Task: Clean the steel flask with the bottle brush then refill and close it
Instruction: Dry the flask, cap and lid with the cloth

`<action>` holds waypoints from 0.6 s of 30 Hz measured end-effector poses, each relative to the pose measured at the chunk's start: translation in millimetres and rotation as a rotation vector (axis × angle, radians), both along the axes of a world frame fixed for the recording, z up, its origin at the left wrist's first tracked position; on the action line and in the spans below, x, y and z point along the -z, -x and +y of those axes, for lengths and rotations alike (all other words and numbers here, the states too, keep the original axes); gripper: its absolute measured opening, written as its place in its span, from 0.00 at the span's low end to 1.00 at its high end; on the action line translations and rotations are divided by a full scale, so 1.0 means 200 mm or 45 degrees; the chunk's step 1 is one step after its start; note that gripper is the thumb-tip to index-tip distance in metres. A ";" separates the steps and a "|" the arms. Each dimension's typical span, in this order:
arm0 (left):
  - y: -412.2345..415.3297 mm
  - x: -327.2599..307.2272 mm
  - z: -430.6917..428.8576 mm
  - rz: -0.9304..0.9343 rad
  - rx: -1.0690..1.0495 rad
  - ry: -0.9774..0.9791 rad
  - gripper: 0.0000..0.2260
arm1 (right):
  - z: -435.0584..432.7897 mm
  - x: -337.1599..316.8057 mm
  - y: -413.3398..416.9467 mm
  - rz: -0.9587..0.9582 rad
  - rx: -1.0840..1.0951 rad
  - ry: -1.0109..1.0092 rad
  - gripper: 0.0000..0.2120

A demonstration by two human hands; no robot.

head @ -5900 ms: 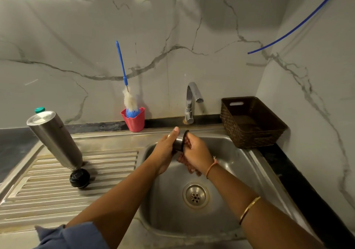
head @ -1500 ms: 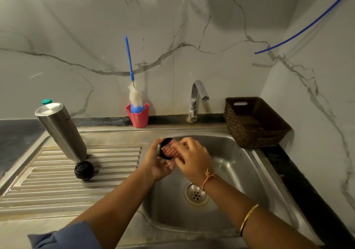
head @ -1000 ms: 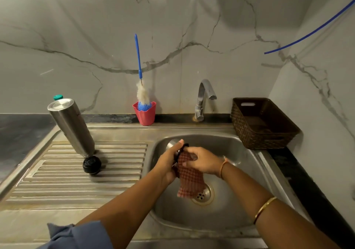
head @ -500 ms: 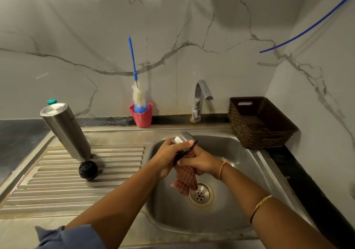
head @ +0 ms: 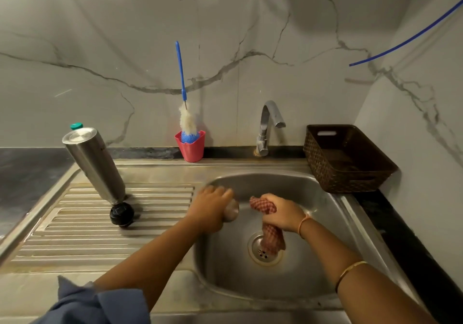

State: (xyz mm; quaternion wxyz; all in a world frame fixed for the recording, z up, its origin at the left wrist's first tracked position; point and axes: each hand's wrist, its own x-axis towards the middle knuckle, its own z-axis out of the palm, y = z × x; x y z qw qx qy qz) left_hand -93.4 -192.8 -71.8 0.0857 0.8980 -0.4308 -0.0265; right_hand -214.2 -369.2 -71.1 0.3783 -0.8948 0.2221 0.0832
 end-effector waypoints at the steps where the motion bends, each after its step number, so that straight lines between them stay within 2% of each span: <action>1: 0.00 0.03 0.02 -0.045 0.046 -0.120 0.27 | 0.00 0.02 0.02 -0.035 0.055 0.115 0.26; 2: 0.00 0.06 0.03 -0.012 0.018 -0.150 0.28 | -0.01 0.03 0.03 -0.064 0.108 0.156 0.28; 4: -0.02 0.12 0.06 0.085 -0.113 -0.037 0.27 | -0.01 0.07 0.05 -0.095 0.166 0.178 0.28; 8: -0.12 0.12 0.18 0.371 -0.536 0.230 0.29 | -0.02 0.11 0.07 -0.164 0.237 0.172 0.30; 12: -0.25 0.11 0.31 0.297 -0.771 0.121 0.28 | 0.00 0.15 0.06 -0.152 0.229 0.154 0.30; 18: -0.39 0.14 0.37 0.344 -0.824 0.179 0.22 | 0.08 0.19 0.01 -0.149 0.186 0.144 0.30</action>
